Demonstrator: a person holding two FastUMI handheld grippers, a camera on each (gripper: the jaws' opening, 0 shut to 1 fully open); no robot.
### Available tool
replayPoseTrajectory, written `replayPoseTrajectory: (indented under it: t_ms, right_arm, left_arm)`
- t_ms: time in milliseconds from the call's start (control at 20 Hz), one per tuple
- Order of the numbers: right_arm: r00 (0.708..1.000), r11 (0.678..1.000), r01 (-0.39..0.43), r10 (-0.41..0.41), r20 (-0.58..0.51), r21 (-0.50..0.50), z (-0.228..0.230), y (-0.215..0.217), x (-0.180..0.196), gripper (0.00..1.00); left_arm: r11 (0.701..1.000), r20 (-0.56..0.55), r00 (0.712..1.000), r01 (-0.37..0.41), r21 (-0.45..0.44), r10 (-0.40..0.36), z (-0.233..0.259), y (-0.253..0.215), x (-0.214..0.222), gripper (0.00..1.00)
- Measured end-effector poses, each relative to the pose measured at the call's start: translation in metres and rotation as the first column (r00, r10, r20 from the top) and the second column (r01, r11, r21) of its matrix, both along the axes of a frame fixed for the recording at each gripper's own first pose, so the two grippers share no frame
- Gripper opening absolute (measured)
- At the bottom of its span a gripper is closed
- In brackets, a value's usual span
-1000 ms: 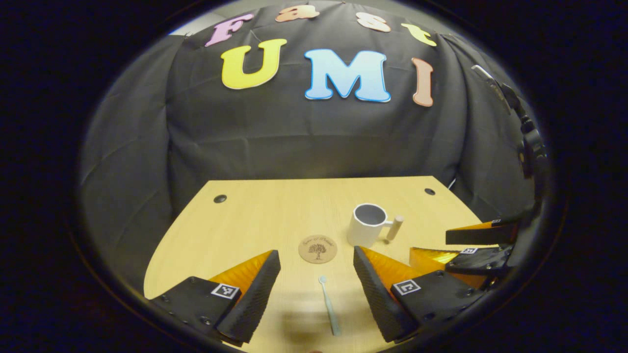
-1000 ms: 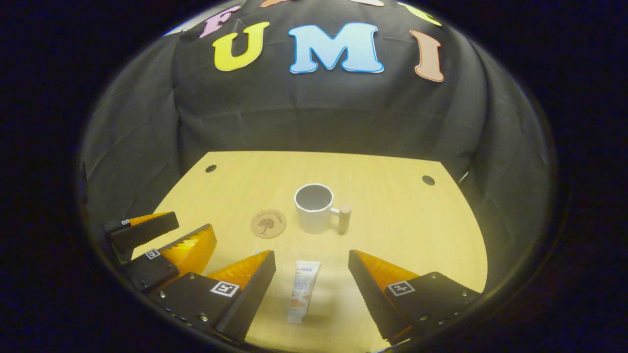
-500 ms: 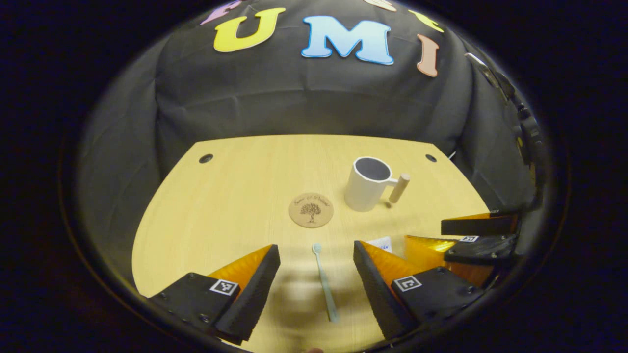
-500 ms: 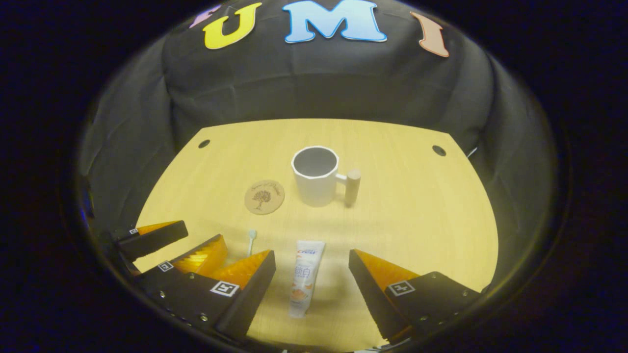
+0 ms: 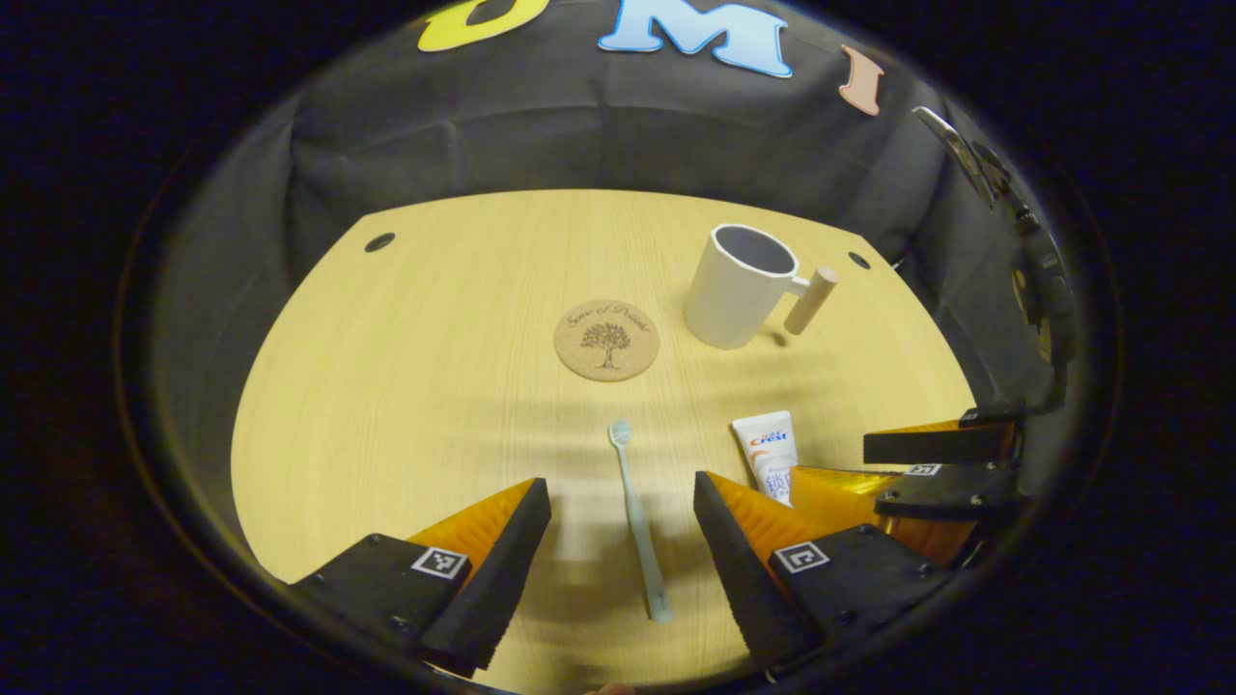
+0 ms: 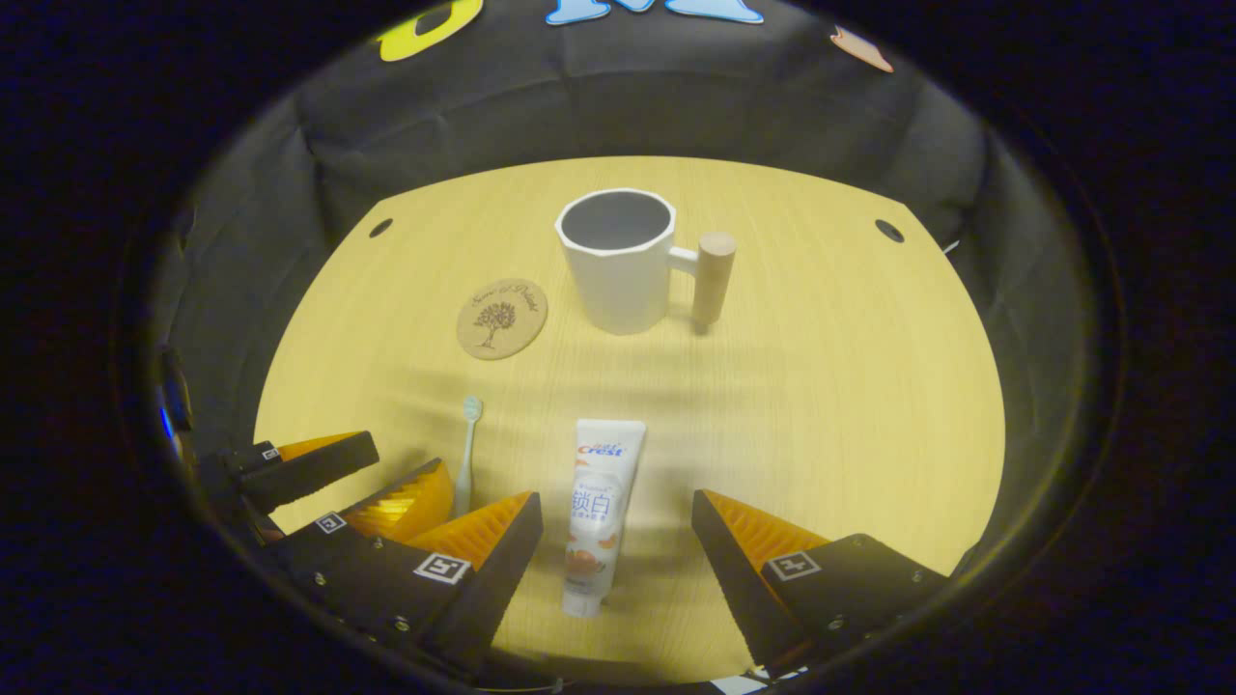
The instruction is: Put the toothbrush and toothpaste on the desktop into the cup, then pick up the cup and place it on the coaster on the desktop.
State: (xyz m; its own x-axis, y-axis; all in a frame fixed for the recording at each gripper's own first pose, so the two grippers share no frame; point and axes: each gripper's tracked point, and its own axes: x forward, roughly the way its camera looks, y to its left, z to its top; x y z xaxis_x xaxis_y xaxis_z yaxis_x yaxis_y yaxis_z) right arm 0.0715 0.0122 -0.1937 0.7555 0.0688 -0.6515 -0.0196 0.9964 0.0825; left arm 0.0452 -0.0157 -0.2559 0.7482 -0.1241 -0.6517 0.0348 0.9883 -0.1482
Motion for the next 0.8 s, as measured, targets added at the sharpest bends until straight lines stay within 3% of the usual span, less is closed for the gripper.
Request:
replayPoseTrajectory:
  t_ms: [550, 800]
  right_arm:
    - [0.992, 1.0, 0.0, 0.0, -0.124, -0.005, -0.035, 0.0, 0.01, 0.93]
    - [0.986, 1.0, 0.018, -0.021, -0.165, -0.024, -0.046, -0.004, 0.015, 0.91]
  left_arm:
    - [0.999, -0.173, 0.985, 0.026, -0.02, -0.029, -0.05, -0.009, 0.004, 0.96]
    - [0.999, -0.2, 0.98, 0.016, 0.044, -0.007, -0.055, 0.002, 0.005, 0.93]
